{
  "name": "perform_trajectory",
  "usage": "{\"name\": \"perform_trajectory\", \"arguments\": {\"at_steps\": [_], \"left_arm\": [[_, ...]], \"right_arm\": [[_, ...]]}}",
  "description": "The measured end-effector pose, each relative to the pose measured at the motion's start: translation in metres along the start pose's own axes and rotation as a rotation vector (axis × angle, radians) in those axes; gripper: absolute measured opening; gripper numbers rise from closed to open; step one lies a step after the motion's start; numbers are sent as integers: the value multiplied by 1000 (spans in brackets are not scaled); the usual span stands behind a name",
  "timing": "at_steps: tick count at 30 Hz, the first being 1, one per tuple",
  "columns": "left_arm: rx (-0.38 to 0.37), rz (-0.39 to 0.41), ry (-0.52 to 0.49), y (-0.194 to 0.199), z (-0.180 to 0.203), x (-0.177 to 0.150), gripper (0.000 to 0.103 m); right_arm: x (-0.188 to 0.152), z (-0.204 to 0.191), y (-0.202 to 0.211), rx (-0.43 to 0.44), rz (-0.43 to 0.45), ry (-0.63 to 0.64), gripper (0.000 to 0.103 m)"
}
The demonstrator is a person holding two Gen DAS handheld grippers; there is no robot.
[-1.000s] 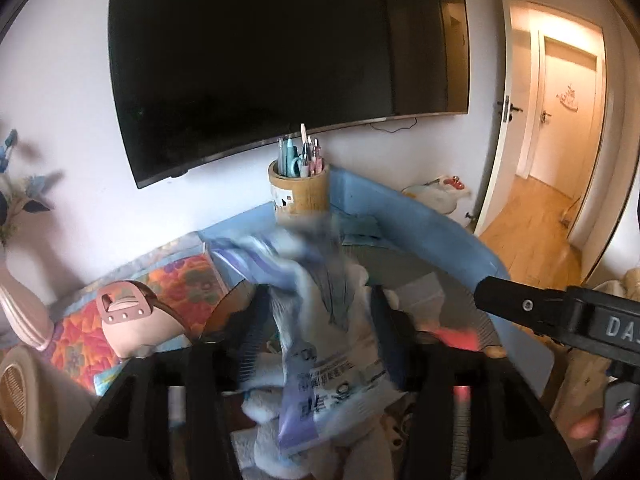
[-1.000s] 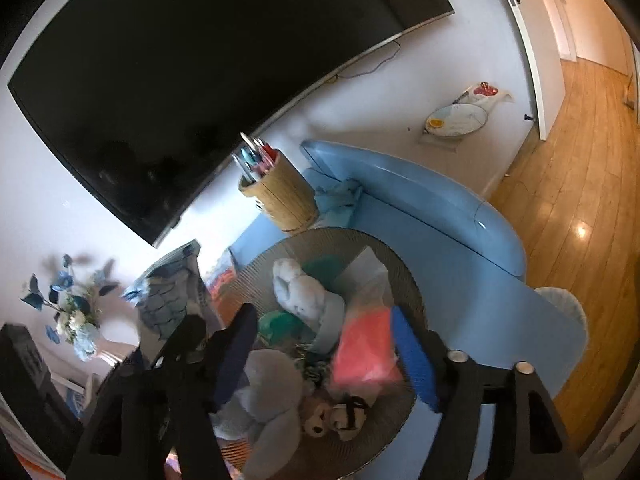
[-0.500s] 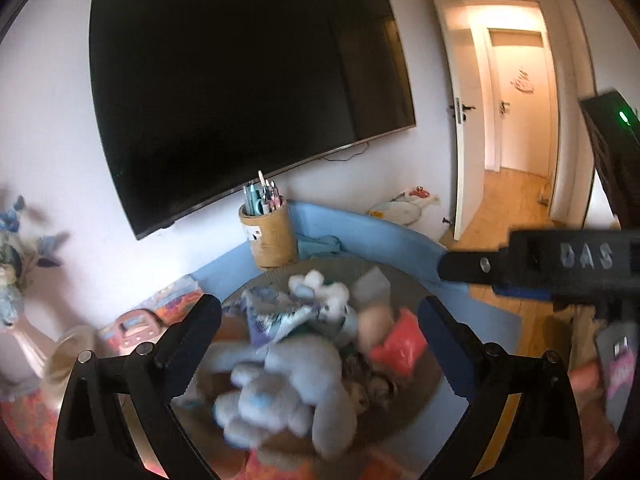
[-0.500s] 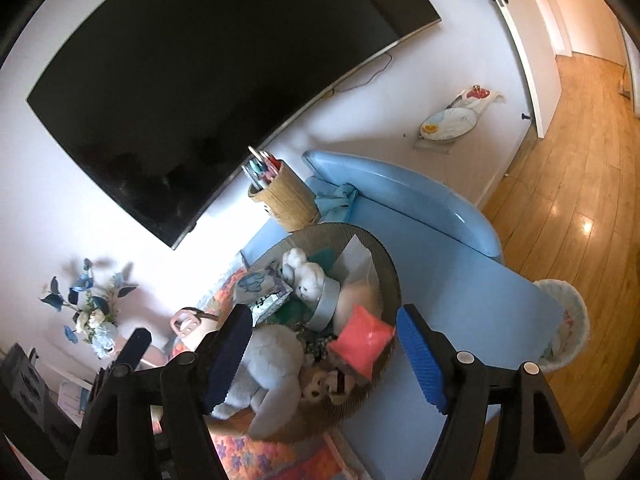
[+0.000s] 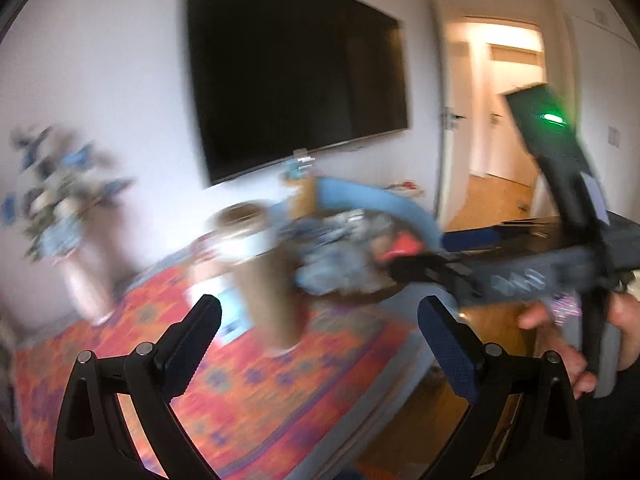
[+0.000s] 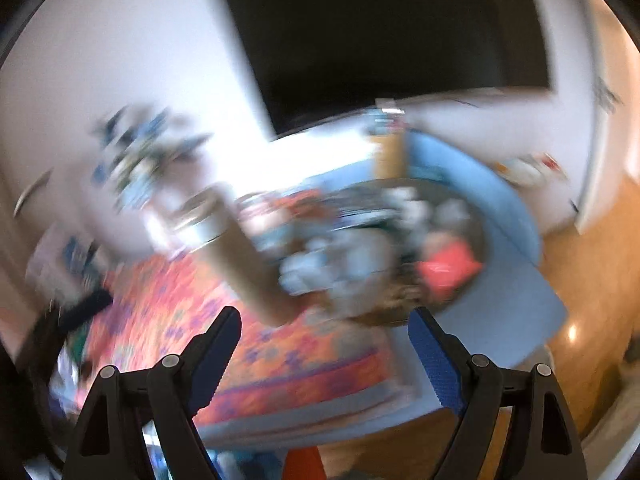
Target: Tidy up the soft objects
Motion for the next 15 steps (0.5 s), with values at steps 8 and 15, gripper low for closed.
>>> {"name": "perform_trajectory", "arguments": {"at_steps": [8,15], "left_arm": [[184,-23,347,39,-159,-64,99],[328,-40,568,12,-256,-104,99]], "right_arm": [[-29,-172,-31,-33,-23,482,93],[-3,-244,-121,36,-30,430,99]]}}
Point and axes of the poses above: each gripper's, at about its wrist camera, not at the fingertips, and y roughly against the way its jaws point, z to its right, x to its top, the point moved 3 cm from there along -y, roughly the way its jaws point, and after that the axes turned 14 degrees about -z, right-handed, at the moved point
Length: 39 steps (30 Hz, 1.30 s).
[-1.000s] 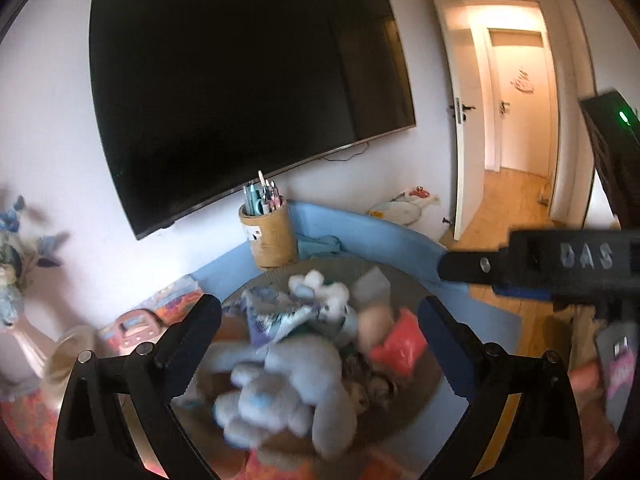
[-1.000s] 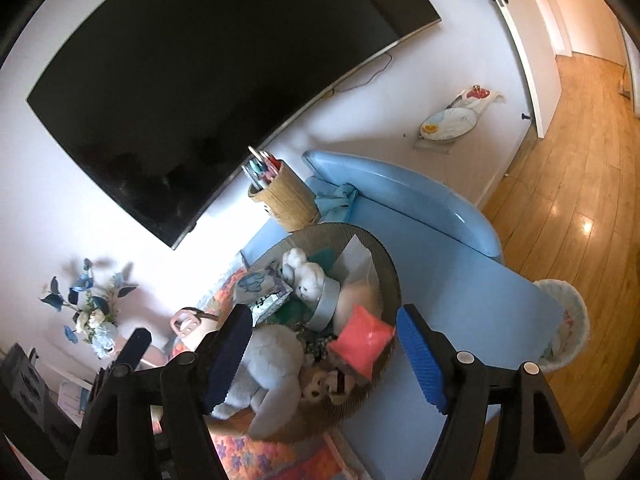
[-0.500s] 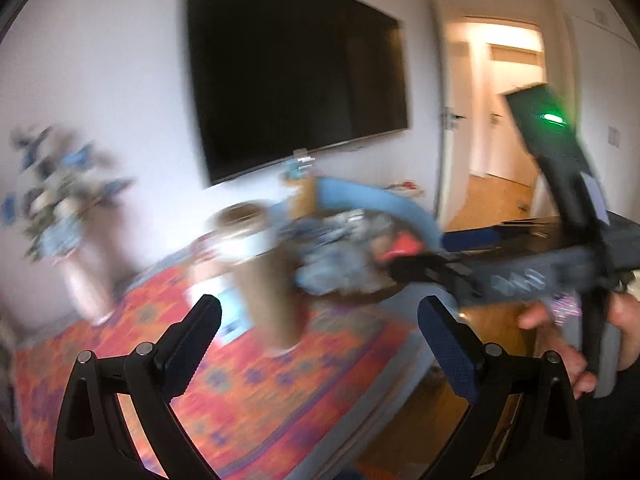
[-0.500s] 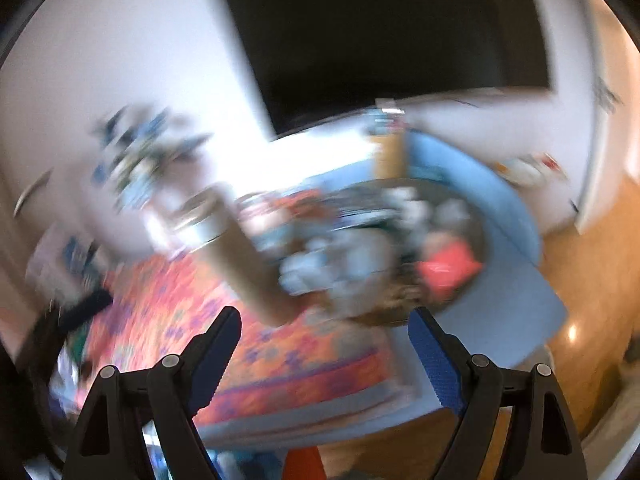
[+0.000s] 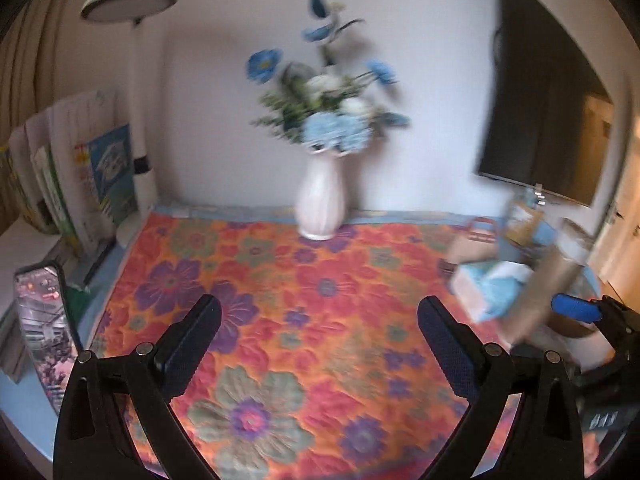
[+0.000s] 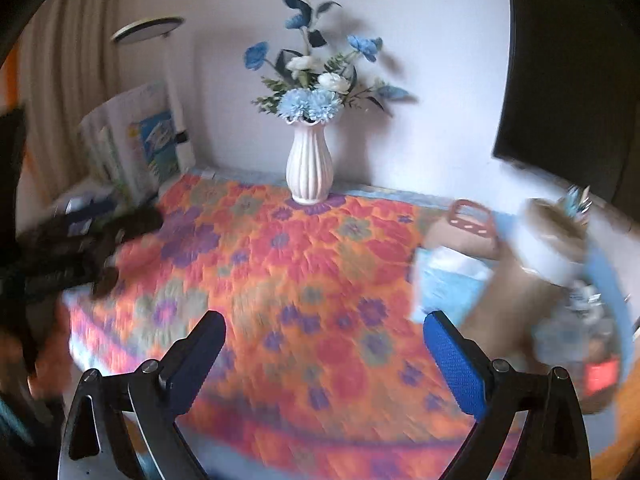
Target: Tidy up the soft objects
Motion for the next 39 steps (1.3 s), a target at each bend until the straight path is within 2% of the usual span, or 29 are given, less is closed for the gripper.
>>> {"name": "perform_trajectory", "arguments": {"at_steps": [5,7,8,10,12,16,19,23,27,33,39], "left_arm": [[48,50,-29,-51,-6,-3,99],[33,33,-12,-70,-11,-4,98],[41,24,-5,-81,-11,-5,99],[86,24,-3,-97,-12,-9,99],[103,27,3,-104,-13,-14,99],[165,9,-21,-109,-7,-19,99],[168,13,-28,-108,-7,-19,100],[148,-25,23,-115,-19,-19,100],[100,-31,93,-114,-35,-19,100],[118,-28,97,-114,-35,-19,100],[130,-33,97,-115,-36,-19,100]], "right_arm": [[37,-1,-48,12,110,-145,99],[46,-5,-59,-21,155,-142,99],[49,-10,-68,-80,190,-123,99],[50,-12,-81,-134,208,-111,99],[50,-12,-97,-142,193,-106,99],[39,-5,-115,-84,183,-143,101],[35,12,-128,-62,120,-206,103],[33,28,-138,-21,76,-271,103],[33,25,-142,-41,55,-259,103],[34,13,-144,-92,56,-205,103],[34,18,-144,-80,50,-221,103]]}}
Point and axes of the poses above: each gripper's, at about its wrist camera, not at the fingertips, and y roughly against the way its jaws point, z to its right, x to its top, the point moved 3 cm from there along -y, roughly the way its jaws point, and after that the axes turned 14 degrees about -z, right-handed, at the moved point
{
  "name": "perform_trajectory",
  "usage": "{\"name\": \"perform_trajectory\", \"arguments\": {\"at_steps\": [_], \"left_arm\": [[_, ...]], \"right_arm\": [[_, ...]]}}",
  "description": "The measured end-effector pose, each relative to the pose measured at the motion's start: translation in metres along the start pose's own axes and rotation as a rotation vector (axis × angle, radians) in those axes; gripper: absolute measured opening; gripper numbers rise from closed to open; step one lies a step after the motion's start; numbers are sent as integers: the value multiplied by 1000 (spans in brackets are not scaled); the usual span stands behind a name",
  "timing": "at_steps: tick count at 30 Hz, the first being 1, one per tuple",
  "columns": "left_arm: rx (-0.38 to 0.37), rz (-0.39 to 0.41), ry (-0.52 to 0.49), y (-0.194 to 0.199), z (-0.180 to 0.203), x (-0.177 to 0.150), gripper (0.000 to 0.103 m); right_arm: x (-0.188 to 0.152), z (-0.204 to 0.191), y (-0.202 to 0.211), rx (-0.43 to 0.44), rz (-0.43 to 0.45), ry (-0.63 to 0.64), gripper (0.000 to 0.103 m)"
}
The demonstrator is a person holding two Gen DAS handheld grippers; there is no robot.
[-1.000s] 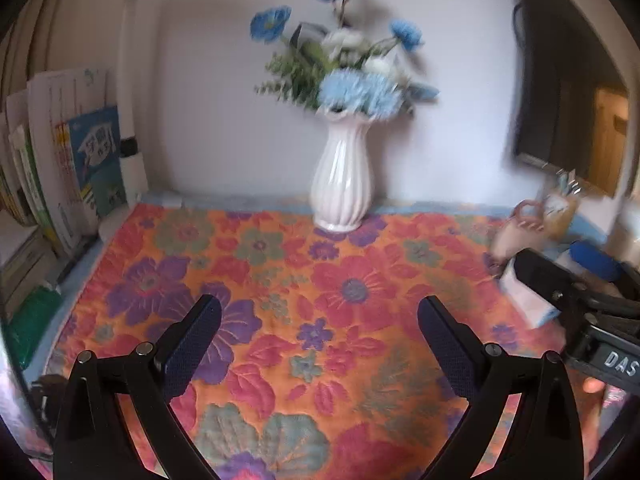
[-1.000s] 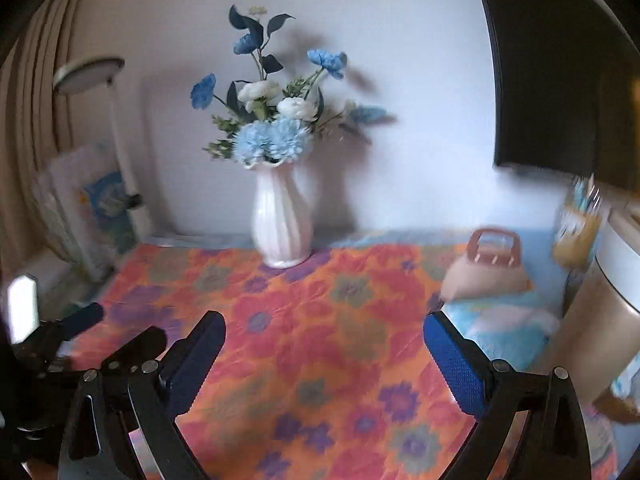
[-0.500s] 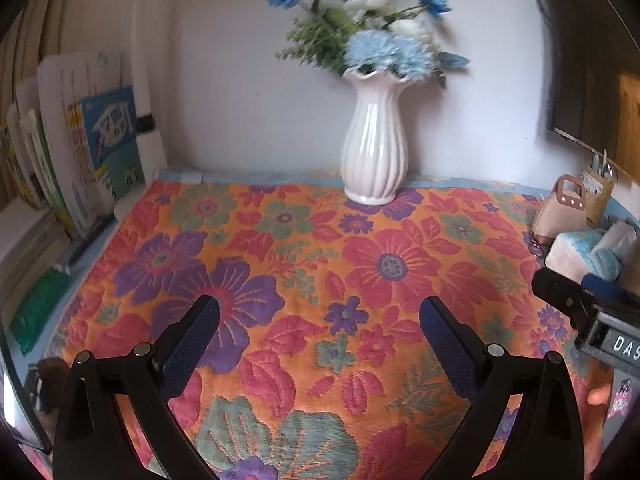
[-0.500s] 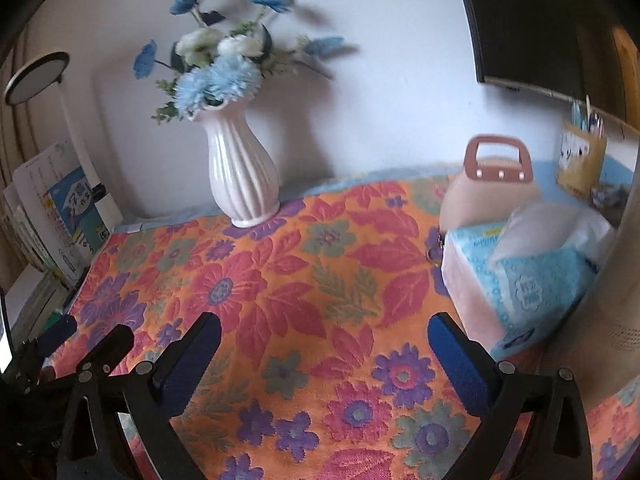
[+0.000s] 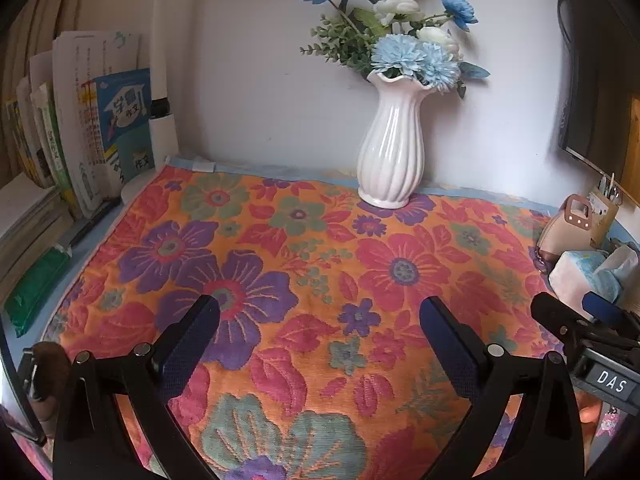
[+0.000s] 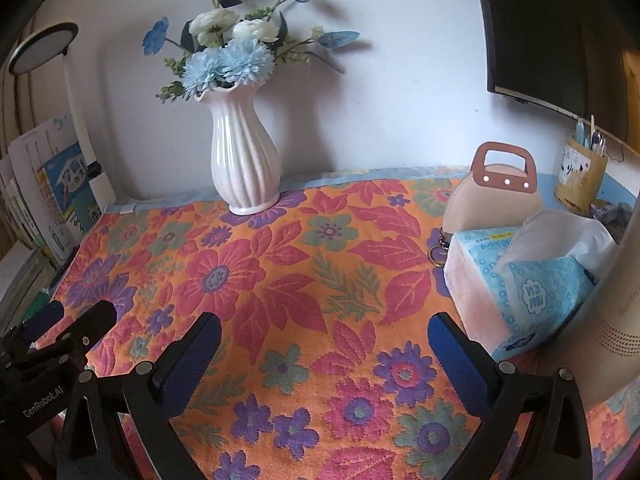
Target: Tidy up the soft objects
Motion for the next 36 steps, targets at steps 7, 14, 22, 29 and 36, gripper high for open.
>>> {"name": "perform_trajectory", "arguments": {"at_steps": [7,14,22,29,36], "left_arm": [[22,-30,-1,-5,0,-1,100],[39,-39,0,-6,-2,0,100],[41,-49,-5,-8,-1,-1,100],[45,-63,-9,-11,-2,0,100],[38,-27,-3,-7,-5,1,100]], "right_arm": [[-1,-5,-2,-15,-13,27,103],[-2,-9,-4,-24,-16,51,103],[-2,-10,-4,-23,-22,51,103],[-2,-12,-5,-25,-25,56,103],[-2,-12,-5,-26,-26,57,103]]}}
Point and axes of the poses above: each gripper's, at about its wrist camera, not at the fingertips, and y roughly against the way its jaws point, z to its right, x to its top, the point moved 3 cm from there along -y, roughly the way its jaws point, and after that the axes turned 14 degrees about -z, right-handed, at the moved point
